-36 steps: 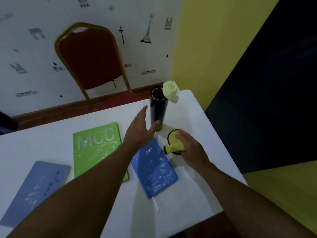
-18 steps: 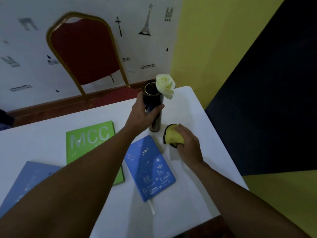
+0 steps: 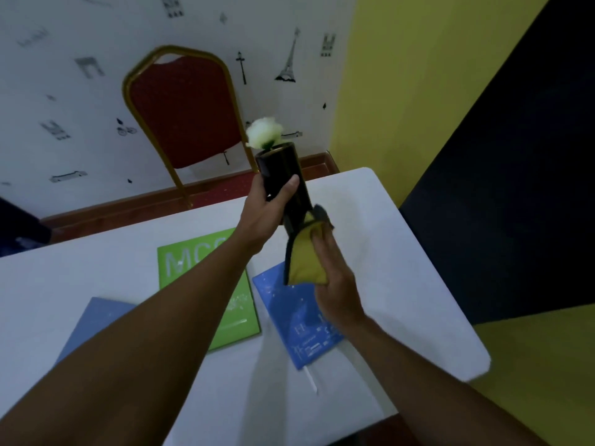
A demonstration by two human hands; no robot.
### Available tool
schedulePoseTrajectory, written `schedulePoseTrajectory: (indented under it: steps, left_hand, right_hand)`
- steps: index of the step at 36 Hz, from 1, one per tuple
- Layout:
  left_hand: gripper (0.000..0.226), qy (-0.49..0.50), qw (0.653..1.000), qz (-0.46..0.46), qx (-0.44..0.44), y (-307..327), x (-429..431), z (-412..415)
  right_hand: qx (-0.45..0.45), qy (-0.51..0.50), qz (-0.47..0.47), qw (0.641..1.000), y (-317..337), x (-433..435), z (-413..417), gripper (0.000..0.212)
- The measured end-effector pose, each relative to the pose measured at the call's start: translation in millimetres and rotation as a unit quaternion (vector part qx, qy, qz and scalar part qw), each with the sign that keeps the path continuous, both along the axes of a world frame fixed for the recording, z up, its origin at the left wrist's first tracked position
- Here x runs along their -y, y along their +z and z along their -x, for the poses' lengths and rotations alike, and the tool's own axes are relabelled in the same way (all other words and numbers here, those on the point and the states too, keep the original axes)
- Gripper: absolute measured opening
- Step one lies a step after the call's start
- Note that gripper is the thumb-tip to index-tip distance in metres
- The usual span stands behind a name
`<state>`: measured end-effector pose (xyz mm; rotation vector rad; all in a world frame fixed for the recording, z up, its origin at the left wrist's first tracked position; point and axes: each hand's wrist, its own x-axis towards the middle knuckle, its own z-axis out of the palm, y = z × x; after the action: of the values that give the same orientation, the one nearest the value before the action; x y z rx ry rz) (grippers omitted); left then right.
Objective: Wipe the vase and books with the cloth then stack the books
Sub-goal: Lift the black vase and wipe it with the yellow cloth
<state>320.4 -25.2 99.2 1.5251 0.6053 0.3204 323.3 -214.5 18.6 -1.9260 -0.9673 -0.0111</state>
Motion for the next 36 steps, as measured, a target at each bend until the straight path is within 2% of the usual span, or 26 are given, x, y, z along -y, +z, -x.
schedulePoseTrajectory:
  steps: [2, 7, 10, 13, 18, 23, 29, 32, 36]
  left_hand:
    - [0.071, -0.003, 1.000, 0.005, 0.000, 2.4, -3.1, 5.6]
    - [0.070, -0.051, 0.998, 0.023, -0.024, 4.3, 2.8, 14.5]
    - [0.058, -0.092, 0.995, 0.015, -0.023, 6.4, 13.8, 15.8]
    - [0.043, -0.114, 0.993, 0.022, -0.012, 11.3, 20.3, 15.7]
    - [0.050, -0.104, 0.993, 0.046, 0.010, 21.3, 16.9, 15.1]
    - [0.053, -0.119, 0.993, 0.019, 0.003, 28.3, 6.3, 12.8]
    - [0.056, -0.199, 0.979, -0.006, -0.038, 25.4, 17.5, 12.2]
    - [0.051, -0.184, 0.982, 0.028, -0.028, 26.8, 18.3, 10.3]
    - [0.052, -0.157, 0.986, 0.059, -0.004, 34.5, 15.3, 3.9]
  right_hand:
    - [-0.013, 0.018, 0.013, 1.000, -8.5, 10.4, 9.8, 0.077]
    - [-0.047, 0.006, -0.023, 0.999, 19.5, -7.6, 1.1, 0.060]
    - [-0.053, -0.043, -0.040, 0.997, 50.2, -26.7, -18.5, 0.074]
    - [-0.042, -0.045, -0.054, 0.997, 68.8, -28.9, -29.8, 0.083]
    - [-0.049, -0.011, -0.025, 0.998, 41.6, -0.6, -11.4, 0.075]
    - [-0.117, 0.025, 0.002, 0.993, 4.7, 33.2, 15.1, 0.066]
    - [-0.162, -0.070, -0.073, 0.982, 43.2, -1.2, -21.8, 0.076]
    - [-0.156, -0.065, -0.074, 0.983, 56.2, -7.3, -41.8, 0.073]
    - [-0.149, -0.050, -0.065, 0.985, 41.7, 1.8, -32.3, 0.069]
